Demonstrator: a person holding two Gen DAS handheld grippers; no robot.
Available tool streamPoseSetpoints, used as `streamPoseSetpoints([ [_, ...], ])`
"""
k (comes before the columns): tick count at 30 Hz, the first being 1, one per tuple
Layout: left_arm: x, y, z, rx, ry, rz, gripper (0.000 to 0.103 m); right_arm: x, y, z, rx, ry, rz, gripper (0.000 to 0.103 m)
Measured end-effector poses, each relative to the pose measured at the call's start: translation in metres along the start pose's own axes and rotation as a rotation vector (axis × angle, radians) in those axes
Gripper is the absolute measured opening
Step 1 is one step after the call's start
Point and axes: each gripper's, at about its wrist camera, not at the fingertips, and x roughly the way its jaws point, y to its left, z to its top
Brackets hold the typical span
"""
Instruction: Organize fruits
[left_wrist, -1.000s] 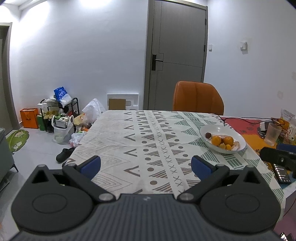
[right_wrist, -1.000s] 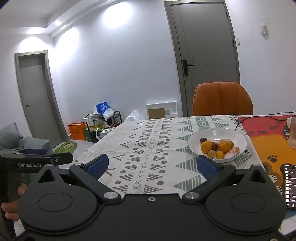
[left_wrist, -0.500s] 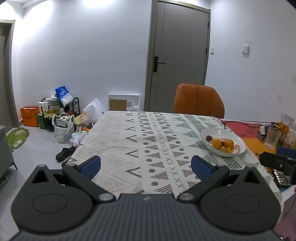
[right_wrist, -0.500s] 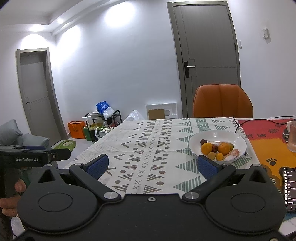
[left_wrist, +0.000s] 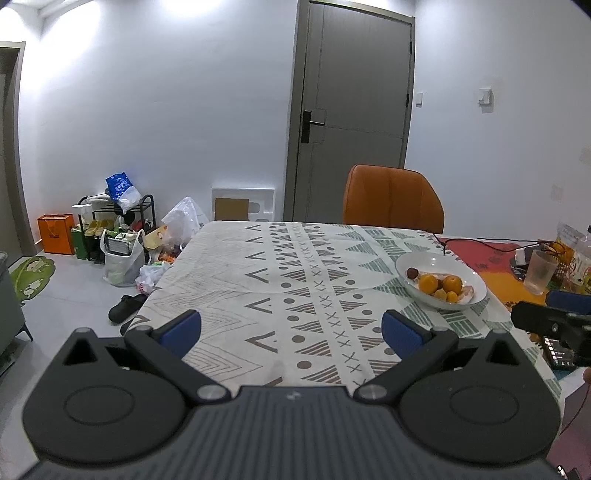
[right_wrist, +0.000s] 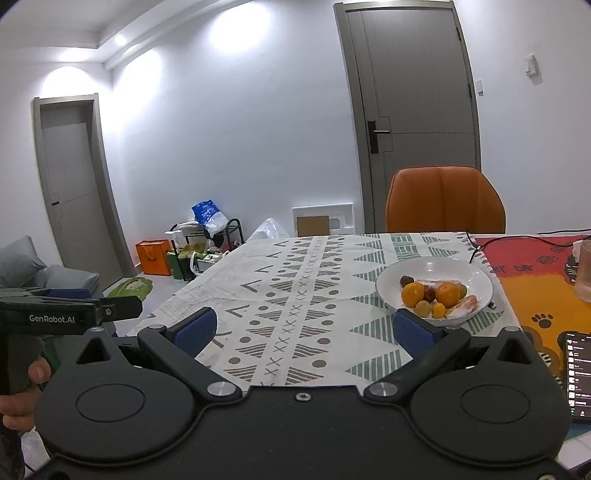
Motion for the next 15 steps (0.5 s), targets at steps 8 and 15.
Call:
streamPoseSetpoints([
  [8, 0.003, -0.0005, -0.0021, 0.008, 0.007, -0.002, 0.103, 0.0038, -0.0006, -0.003, -0.001, 0.008, -0.01, 0.103],
  [15, 0.0066, -0.0086, -0.0033, 0.03, 0.001, -0.01, 0.103, 0.0064, -0.0066, -0.0052, 0.011, 0.014, -0.012, 0.103],
])
